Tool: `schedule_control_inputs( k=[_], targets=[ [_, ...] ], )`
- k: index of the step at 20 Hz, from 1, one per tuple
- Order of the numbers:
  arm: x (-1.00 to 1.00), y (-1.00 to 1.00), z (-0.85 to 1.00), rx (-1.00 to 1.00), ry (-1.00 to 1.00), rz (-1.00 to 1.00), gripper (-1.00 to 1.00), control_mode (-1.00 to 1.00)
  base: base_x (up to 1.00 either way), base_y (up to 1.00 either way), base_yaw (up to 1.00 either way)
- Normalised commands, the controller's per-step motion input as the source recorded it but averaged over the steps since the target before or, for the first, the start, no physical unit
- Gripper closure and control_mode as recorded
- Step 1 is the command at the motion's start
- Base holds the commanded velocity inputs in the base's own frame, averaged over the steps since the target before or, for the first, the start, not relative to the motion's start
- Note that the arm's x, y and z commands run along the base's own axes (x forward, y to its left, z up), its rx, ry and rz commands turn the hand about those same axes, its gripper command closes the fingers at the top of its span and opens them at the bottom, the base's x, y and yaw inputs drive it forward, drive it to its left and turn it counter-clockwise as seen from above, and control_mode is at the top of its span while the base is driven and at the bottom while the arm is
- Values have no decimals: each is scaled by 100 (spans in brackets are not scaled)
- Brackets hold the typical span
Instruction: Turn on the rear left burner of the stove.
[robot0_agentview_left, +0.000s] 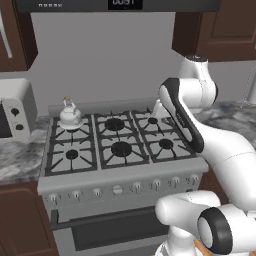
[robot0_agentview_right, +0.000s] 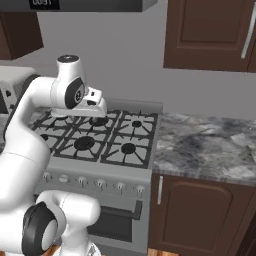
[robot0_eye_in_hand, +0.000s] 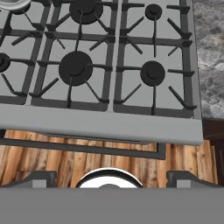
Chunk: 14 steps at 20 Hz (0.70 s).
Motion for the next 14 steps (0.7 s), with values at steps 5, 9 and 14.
schedule_control_inputs(
  k=[5, 9, 14],
  targets=[
    [0, 0, 0, 0, 0, 0, -100, 100, 0, 0, 0],
    [-6, 44, -19, -1, -3, 1, -100, -100, -2, 6, 1],
    [-11, 100, -66, -12, -20, -3, -100, -100, 0, 0, 0]
  ],
)
